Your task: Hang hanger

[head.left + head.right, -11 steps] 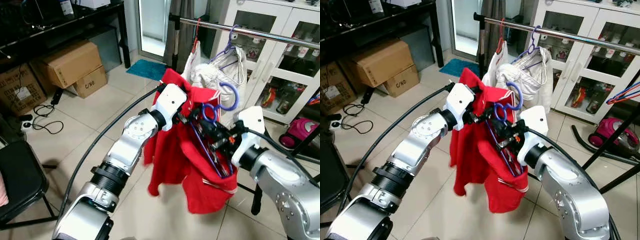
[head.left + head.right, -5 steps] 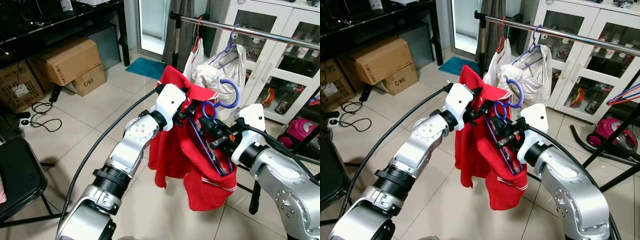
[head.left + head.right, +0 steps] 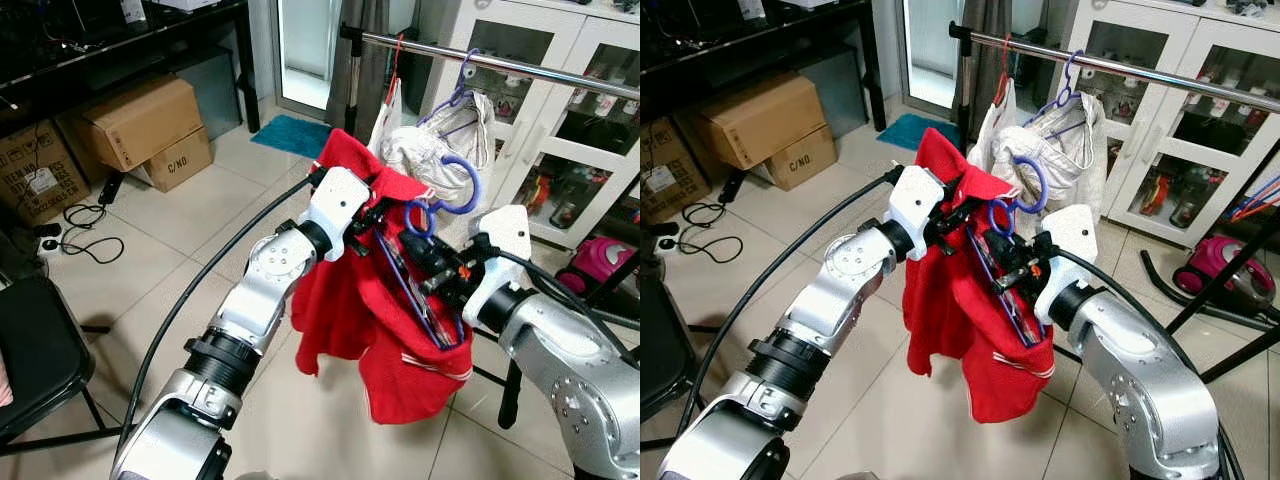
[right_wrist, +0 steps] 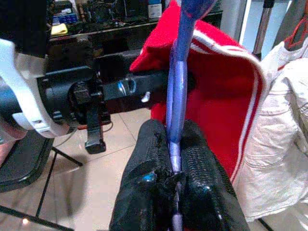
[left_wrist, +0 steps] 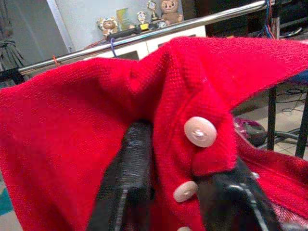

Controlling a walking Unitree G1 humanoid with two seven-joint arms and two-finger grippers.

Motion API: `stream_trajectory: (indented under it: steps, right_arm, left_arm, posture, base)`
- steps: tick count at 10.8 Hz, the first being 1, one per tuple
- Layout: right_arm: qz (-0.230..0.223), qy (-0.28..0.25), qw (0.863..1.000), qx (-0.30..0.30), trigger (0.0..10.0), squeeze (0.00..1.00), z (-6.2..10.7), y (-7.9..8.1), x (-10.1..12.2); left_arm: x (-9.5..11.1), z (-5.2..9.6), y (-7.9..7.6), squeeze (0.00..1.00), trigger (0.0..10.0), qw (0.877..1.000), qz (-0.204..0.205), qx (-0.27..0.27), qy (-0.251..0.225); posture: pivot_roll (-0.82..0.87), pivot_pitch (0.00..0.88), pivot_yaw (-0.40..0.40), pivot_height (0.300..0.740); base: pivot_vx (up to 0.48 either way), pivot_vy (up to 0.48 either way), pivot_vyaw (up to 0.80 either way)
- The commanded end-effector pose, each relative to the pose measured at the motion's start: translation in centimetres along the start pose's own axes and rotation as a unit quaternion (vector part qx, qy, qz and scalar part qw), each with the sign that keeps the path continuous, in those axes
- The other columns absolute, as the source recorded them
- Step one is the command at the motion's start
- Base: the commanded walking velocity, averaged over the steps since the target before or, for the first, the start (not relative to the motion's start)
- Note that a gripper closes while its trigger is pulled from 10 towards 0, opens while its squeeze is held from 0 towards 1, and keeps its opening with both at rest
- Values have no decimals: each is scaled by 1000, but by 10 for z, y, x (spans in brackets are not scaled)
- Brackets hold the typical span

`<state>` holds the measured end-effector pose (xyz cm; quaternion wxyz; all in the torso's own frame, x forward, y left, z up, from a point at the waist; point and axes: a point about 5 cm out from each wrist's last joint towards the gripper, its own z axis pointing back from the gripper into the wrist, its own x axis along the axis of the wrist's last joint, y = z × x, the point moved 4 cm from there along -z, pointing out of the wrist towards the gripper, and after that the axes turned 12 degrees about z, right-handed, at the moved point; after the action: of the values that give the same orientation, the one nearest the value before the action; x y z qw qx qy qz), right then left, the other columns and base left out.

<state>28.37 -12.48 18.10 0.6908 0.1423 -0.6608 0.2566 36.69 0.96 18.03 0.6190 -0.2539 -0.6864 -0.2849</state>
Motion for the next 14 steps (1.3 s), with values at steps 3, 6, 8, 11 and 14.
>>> stream_trajectory:
  steps: [3,6,8,11,14]
  right_arm:
    - [-67,-50,996,-18,10000,0,0,-8,20]
    - [-26,-10,999,-42,10000,0,0,-10,11]
    - [3,0,999,-42,10000,0,-1,-8,9]
    - [54,5,997,-55,10000,0,-4,-13,3]
    - [83,67,991,-87,10000,0,2,-26,-21]
  left_arm:
    - [0,0,8,0,0,1000,1,10,4]
    - [3,-1,10,0,0,1000,-2,8,2]
    - [7,-1,10,0,0,1000,-4,7,-5]
    - [39,3,-13,0,0,995,17,-86,-54]
    - [58,6,-11,0,0,992,21,-97,-72]
  posture:
    - [4,0,8,740]
    - [4,0,15,740]
    - [3,0,17,740]
    - [-4,0,20,740]
    - [-4,0,24,740]
  base:
    - [0,0,0]
    - [0,0,0]
    - [0,0,0]
    - [0,0,0]
    - [0,0,0]
